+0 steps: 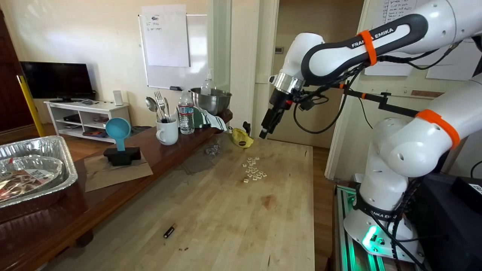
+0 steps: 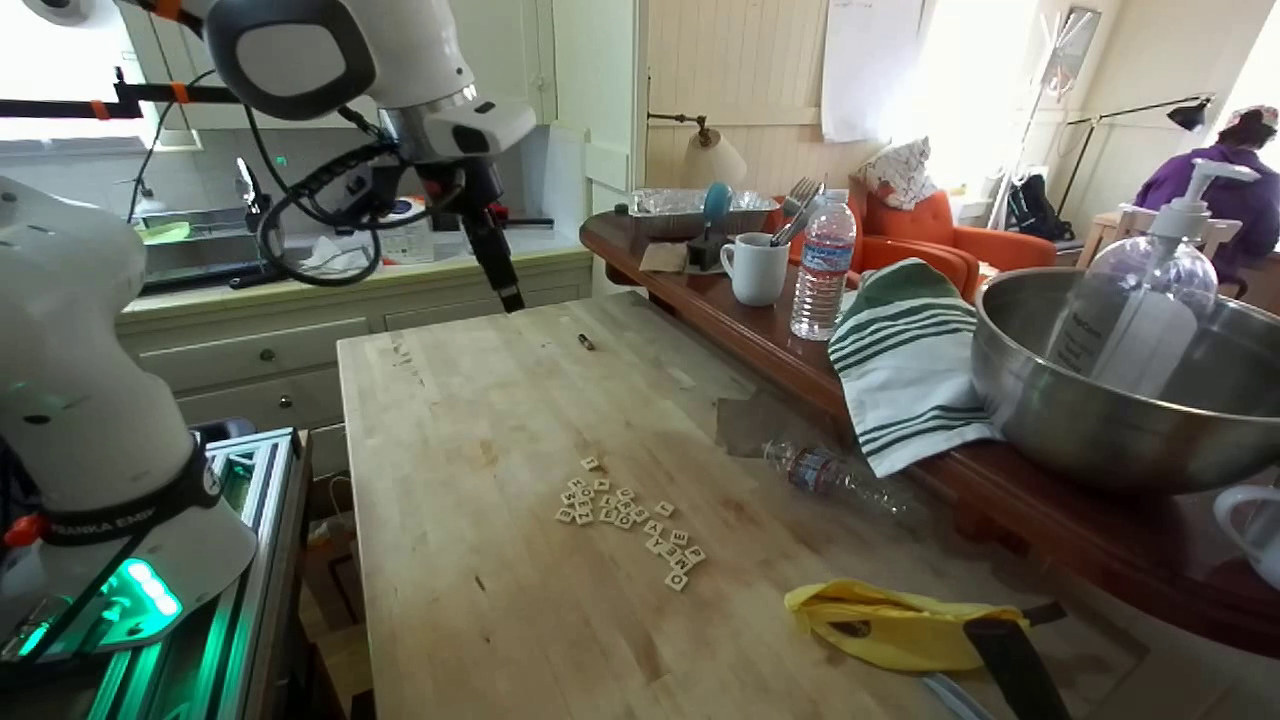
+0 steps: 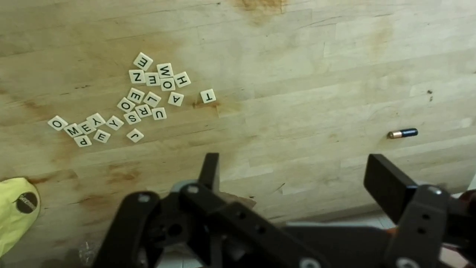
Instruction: Use the tile letters to spell the word tale
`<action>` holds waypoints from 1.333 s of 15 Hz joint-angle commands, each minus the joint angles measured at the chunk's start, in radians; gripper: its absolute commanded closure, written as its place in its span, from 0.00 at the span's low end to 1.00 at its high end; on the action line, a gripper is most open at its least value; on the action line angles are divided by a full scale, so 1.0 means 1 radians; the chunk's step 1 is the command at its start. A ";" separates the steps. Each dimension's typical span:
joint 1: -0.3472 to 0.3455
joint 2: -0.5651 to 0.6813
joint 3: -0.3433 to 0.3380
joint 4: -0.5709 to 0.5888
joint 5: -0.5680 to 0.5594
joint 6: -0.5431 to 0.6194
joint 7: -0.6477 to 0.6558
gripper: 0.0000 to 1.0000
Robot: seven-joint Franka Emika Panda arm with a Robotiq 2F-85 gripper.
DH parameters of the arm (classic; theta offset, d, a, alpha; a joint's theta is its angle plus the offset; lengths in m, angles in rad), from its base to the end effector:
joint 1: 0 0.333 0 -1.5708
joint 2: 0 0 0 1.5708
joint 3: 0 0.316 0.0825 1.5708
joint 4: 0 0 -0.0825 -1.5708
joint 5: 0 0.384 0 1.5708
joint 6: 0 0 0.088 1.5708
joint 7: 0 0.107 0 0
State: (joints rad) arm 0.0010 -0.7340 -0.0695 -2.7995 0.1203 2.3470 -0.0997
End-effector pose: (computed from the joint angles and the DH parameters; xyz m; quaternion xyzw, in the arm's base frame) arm 0.3406 -0.0202 0.4345 -0.9877 0.0147 -0.1435 0.0607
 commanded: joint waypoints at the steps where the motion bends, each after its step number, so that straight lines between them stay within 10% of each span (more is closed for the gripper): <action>1: 0.013 0.152 -0.003 0.002 -0.055 0.114 -0.072 0.00; 5: 0.003 0.289 -0.001 0.005 -0.112 0.233 -0.103 0.00; 6: 0.004 0.320 -0.004 0.006 -0.118 0.258 -0.109 0.25; 15: -0.003 0.578 -0.024 0.015 -0.141 0.509 -0.165 0.89; 20: -0.023 0.674 -0.021 0.023 -0.157 0.569 -0.175 1.00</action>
State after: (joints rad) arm -0.0040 -0.1213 -0.0882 -2.7767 -0.0062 2.8620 -0.2630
